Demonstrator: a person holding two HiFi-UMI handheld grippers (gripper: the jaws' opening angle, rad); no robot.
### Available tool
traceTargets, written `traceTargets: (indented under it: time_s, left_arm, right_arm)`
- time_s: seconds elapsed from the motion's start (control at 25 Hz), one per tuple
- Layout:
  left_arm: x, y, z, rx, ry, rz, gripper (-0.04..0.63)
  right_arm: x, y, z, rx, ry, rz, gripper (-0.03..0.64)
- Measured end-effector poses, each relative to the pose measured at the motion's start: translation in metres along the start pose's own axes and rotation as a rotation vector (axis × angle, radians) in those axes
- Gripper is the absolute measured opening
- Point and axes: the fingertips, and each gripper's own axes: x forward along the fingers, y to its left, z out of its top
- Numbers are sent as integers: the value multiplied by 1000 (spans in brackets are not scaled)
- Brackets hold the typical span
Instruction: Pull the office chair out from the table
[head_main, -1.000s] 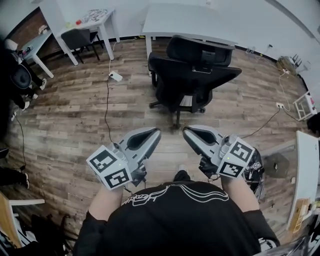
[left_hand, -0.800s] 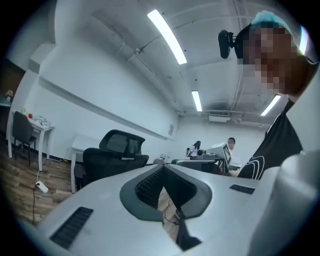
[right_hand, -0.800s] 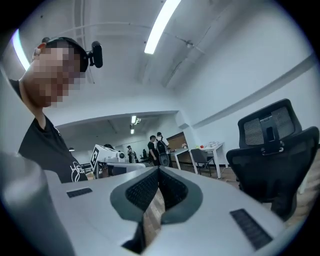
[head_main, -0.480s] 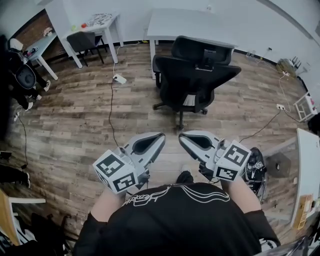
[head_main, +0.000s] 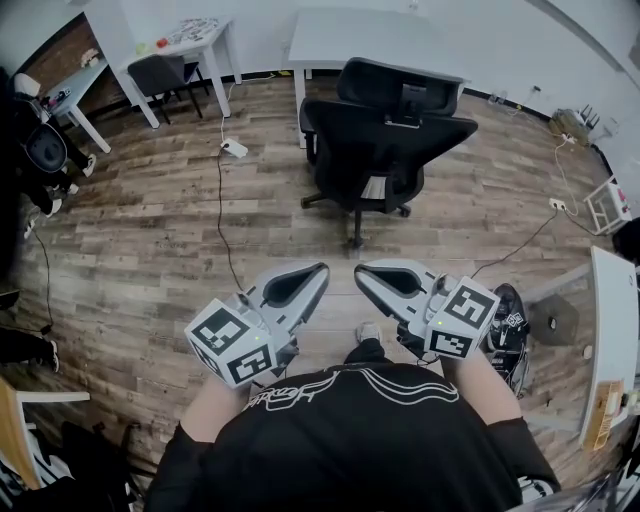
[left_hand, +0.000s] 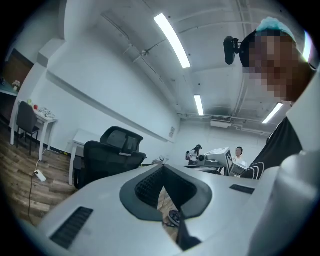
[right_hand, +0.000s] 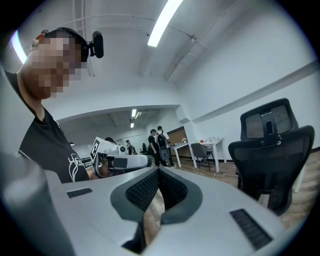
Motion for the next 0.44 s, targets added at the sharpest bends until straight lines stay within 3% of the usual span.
traceTargets:
  time_s: [0.2, 0.44]
  left_arm:
    - [-3, -9, -4, -7, 3, 0, 6]
    - [-5, -19, -13, 56, 43, 5, 6]
  right_arm:
    - [-7, 9, 2, -4, -26, -3, 34]
    - [-13, 16, -1, -13, -31, -3, 34]
